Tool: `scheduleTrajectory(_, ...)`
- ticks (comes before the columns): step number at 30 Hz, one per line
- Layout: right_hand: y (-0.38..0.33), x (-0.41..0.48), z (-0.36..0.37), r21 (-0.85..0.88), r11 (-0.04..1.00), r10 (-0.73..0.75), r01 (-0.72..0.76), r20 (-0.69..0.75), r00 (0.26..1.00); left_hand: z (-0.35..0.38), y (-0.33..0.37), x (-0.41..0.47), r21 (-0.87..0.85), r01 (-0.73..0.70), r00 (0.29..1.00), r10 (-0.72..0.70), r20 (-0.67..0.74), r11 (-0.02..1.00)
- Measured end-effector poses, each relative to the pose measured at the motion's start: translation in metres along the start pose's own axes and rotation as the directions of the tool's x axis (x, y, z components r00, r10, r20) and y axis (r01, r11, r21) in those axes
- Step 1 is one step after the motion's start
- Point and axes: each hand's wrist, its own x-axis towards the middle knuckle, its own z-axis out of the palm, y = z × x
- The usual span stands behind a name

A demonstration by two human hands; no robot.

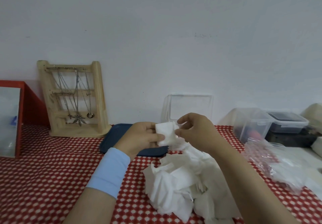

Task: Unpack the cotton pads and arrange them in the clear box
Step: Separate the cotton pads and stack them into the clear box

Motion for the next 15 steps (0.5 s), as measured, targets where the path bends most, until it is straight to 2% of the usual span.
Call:
scheduleTrajectory(1, -0.002, -0.002, -0.003, -0.151, 0.986, -0.067, 0.076, 0.062, 0.996, -0.003, -0.001, 0.002, -0.004, 0.000, 0.999, 0.000, -0.046, 1.000)
scheduleTrajectory(2, -0.004, -0.005, -0.006, -0.248, 0.958, -0.100, 0.147, 0.192, 0.976, -0.007, -0.002, 0.004, -0.008, -0.002, 0.997, 0.001, -0.083, 1.000)
scheduleTrajectory(4, -0.009, -0.011, -0.010, -0.302, 0.929, -0.028, 0.215, 0.521, 0.853, -0.011, -0.004, 0.006, -0.011, 0.001, 0.992, -0.003, -0.125, 1.000)
scheduleTrajectory(5, -0.011, -0.014, -0.010, -0.326, 0.918, 0.037, 0.225, 0.635, 0.772, -0.012, -0.005, 0.007, -0.023, 0.009, 0.991, -0.012, -0.134, 1.000)
scheduleTrajectory(6, -0.012, -0.016, -0.009, -0.360, 0.901, 0.083, 0.243, 0.691, 0.718, -0.011, -0.004, 0.007, -0.042, 0.018, 0.990, -0.024, -0.136, 0.999)
scheduleTrajectory(7, -0.012, -0.017, -0.007, -0.393, 0.880, 0.102, 0.267, 0.705, 0.702, -0.010, -0.003, 0.006, -0.067, 0.025, 0.991, -0.034, -0.131, 0.997)
scheduleTrajectory(9, -0.011, -0.017, -0.004, -0.423, 0.860, 0.097, 0.286, 0.686, 0.721, -0.008, -0.002, 0.005, -0.090, 0.026, 0.992, -0.037, -0.118, 0.996)
scheduleTrajectory(11, -0.009, -0.015, -0.005, -0.388, 0.886, 0.078, 0.253, 0.664, 0.744, -0.005, -0.002, 0.005, -0.080, 0.022, 0.992, -0.032, -0.121, 0.997)
scheduleTrajectory(15, -0.002, -0.008, -0.018, -0.230, 0.956, -0.034, 0.181, 0.527, 0.849, -0.002, -0.002, 0.003, -0.081, 0.017, 0.994, -0.026, -0.106, 0.997)
